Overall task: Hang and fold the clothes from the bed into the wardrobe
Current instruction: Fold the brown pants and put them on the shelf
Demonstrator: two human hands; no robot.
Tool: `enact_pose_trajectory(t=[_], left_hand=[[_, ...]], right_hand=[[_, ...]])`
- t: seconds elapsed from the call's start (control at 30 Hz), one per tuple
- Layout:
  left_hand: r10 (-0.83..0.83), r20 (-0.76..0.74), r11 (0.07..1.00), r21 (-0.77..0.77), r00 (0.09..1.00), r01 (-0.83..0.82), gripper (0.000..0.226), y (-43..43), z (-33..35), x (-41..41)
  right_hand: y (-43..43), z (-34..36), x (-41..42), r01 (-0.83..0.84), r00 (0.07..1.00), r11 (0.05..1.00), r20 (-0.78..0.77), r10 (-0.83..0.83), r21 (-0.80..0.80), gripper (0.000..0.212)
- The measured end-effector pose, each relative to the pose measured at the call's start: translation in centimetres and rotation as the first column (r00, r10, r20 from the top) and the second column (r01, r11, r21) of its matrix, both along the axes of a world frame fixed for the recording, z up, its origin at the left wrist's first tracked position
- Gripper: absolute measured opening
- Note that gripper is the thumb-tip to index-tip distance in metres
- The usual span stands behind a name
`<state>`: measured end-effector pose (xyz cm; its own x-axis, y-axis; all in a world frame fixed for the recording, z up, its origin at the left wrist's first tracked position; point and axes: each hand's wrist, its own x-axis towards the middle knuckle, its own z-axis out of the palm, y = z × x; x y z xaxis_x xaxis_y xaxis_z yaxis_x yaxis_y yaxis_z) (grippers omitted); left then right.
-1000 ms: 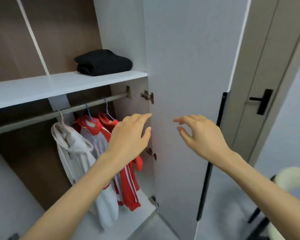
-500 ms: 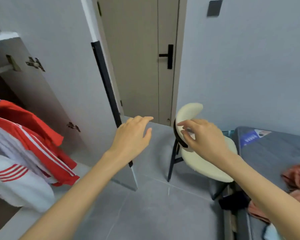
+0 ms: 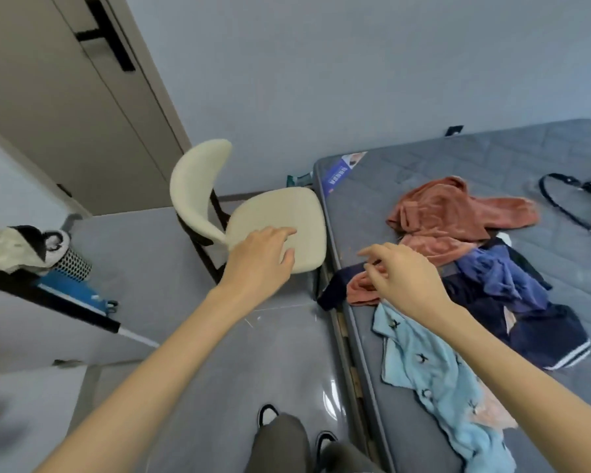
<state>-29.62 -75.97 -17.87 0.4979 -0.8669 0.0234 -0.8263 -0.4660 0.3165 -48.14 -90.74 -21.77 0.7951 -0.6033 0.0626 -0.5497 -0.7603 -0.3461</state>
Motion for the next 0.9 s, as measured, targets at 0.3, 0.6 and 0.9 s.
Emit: enact_pose_trajectory(t=[0.3, 0.6, 0.9], left_hand=[[-0.194, -0.108, 0.973, 0.102, 0.975, 0.205, 0.041, -13.1, -7.6, -0.1], [-0.27, -0.281, 0.926, 0.188, 0.921, 0.328, 0.044, -28.8, -16.0, 5.7], [-0.291, -0.415, 0.887, 0.22, 0.862, 0.405, 0.048, -43.1, -26.0, 9.2]], right_hand=[[-9.0, -7.2, -3.5, 0.276, 0.961, 0.942, -0.029, -0.276, 0.193, 0.03], [-22.0, -14.4, 1.7, 0.541, 0.841, 0.789, -0.186, -0.508, 0.291, 0.036], [-35.1, -23.2, 7.3, 0.707, 0.707, 0.601, -0.35, -0.615, 0.372, 0.039]])
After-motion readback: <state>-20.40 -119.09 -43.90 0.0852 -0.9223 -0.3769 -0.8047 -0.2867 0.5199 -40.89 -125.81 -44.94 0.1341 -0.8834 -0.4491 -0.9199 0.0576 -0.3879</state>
